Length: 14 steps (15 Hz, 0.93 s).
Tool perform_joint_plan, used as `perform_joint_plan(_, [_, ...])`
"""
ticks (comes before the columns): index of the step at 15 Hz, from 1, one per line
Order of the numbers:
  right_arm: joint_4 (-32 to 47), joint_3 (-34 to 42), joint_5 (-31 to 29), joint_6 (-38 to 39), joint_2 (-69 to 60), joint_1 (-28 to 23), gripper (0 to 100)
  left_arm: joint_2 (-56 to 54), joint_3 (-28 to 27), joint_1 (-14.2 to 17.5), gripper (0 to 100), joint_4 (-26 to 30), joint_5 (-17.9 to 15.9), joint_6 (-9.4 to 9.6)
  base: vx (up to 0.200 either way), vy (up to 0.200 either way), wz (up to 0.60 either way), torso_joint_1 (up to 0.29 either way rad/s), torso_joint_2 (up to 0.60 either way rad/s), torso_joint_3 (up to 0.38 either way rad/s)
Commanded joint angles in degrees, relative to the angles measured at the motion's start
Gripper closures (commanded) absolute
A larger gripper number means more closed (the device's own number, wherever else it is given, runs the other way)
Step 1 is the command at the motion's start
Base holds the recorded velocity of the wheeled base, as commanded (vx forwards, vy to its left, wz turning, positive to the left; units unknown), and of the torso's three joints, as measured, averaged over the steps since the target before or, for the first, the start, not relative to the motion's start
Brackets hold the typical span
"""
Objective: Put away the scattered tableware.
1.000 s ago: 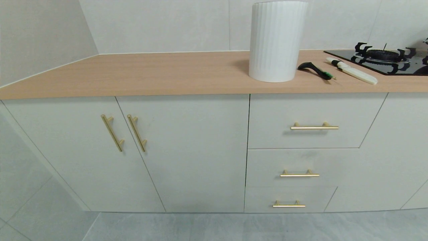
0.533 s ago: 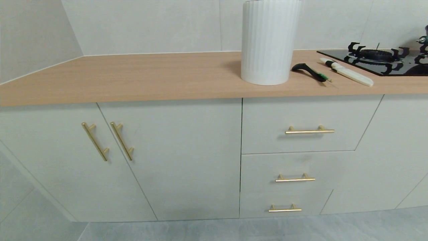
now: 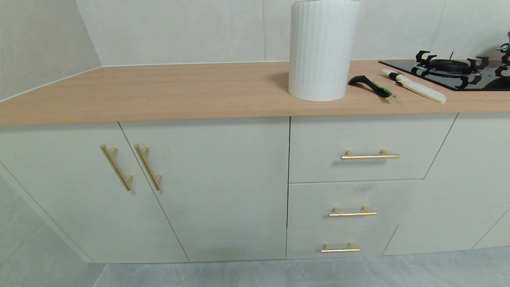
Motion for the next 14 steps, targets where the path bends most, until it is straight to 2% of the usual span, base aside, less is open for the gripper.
perform_joint_plan(1, [0.00,0.00,0.00,-0.01,0.07,0.02,0,0.00,0.00,0.02,0,-0.01,0.02,-0.03,0.000,0.000,0.00,0.000,0.00,0.000])
perform_joint_plan(6, [-0.26,-1.05,0.62,-0.19,0.34,0.02,0,0.00,0.00,0.02,0,-0.01,0.02,0.05,0.000,0.000,0.00,0.000,0.00,0.000])
perform_joint_plan(7, [-0.53,-8.44,1.67,1.48,3.59,0.64,0,0.00,0.00,0.02,0,-0.01,0.02,-0.03,0.000,0.000,0.00,0.000,0.00,0.000])
perform_joint_plan(8, [0.26,-14.68,2.73,4.21,9.13,1.96,0,0.00,0.00,0.02,0,-0.01,0.02,0.05,0.000,0.000,0.00,0.000,0.00,0.000])
perform_joint_plan(9, [0.26,-17.67,4.57,3.59,15.28,3.72,0,0.00,0.00,0.02,0,-0.01,0.02,0.05,0.000,0.000,0.00,0.000,0.00,0.000])
perform_joint_plan(11, [0.00,-21.45,7.91,1.22,30.75,5.56,0,0.00,0.00,0.02,0,-0.01,0.02,0.05,0.000,0.000,0.00,0.000,0.00,0.000])
perform_joint_plan(12, [-0.09,-22.06,8.53,0.96,34.17,5.83,0,0.00,0.00,0.02,0,-0.01,0.02,0.05,0.000,0.000,0.00,0.000,0.00,0.000])
perform_joint_plan(14, [-3.16,-24.70,10.02,-0.19,51.40,6.62,0,0.00,0.00,0.02,0,-0.01,0.02,-0.03,0.000,0.000,0.00,0.000,0.00,0.000])
